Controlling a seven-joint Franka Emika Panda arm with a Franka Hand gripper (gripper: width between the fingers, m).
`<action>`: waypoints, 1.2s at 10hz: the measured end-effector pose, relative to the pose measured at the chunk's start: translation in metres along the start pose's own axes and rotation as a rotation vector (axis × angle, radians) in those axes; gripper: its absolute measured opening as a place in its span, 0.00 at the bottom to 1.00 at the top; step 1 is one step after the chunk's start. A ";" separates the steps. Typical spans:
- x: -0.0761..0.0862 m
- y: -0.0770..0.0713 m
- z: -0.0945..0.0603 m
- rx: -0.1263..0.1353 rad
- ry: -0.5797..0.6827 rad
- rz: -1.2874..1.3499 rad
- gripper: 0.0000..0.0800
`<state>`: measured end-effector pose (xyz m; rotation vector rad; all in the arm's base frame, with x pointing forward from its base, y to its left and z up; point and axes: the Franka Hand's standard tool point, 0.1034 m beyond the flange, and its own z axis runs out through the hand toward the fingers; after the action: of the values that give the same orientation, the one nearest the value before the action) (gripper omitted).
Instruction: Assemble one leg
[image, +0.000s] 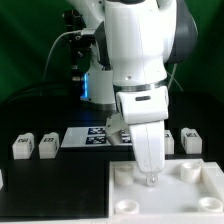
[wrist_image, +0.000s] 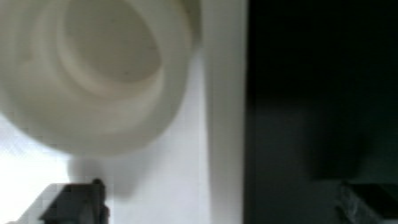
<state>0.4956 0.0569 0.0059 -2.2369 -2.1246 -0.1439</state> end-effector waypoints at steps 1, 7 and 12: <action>0.000 0.000 0.000 0.000 0.000 0.000 0.81; 0.012 -0.009 -0.019 -0.017 -0.004 0.143 0.81; 0.094 -0.031 -0.047 -0.042 0.022 0.842 0.81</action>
Offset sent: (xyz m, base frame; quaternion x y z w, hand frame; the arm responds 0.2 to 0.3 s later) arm 0.0000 0.0000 0.0000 0.0000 0.0000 0.0000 1.0000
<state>0.4675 0.1471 0.0615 -2.8928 -1.0141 -0.1632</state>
